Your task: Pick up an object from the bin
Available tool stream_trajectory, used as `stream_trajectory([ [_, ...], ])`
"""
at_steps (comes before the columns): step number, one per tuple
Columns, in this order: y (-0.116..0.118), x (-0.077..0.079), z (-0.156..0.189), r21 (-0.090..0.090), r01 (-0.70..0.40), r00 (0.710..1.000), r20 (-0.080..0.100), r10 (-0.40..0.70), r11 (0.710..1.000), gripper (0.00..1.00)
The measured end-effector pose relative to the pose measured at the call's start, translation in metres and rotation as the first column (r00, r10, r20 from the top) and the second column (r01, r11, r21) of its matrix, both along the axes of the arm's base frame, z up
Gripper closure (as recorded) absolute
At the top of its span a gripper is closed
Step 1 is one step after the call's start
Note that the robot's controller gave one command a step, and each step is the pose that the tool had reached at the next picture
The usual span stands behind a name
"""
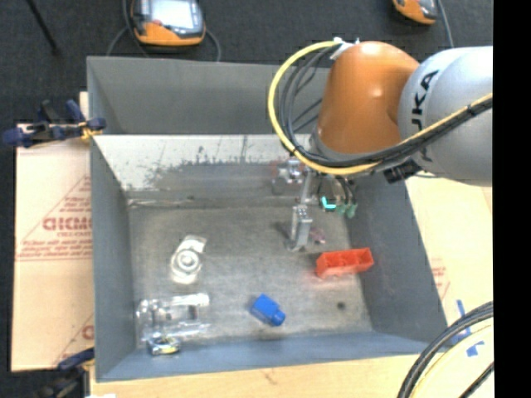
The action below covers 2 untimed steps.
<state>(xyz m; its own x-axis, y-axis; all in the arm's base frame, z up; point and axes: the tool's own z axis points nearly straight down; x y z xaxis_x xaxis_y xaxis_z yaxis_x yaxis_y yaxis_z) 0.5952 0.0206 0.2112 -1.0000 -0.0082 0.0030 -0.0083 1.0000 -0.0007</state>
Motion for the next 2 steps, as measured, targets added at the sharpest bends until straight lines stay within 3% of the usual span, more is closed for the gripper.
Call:
stream_trajectory([
  [1, -0.098, -0.054, -0.022, -0.004, -0.036, 0.999, 0.002, 0.036, 0.999, 0.00],
  [2, -0.129, -0.034, -0.133, -0.002, -0.372, 0.928, 0.004, 0.372, 0.928, 0.00],
])
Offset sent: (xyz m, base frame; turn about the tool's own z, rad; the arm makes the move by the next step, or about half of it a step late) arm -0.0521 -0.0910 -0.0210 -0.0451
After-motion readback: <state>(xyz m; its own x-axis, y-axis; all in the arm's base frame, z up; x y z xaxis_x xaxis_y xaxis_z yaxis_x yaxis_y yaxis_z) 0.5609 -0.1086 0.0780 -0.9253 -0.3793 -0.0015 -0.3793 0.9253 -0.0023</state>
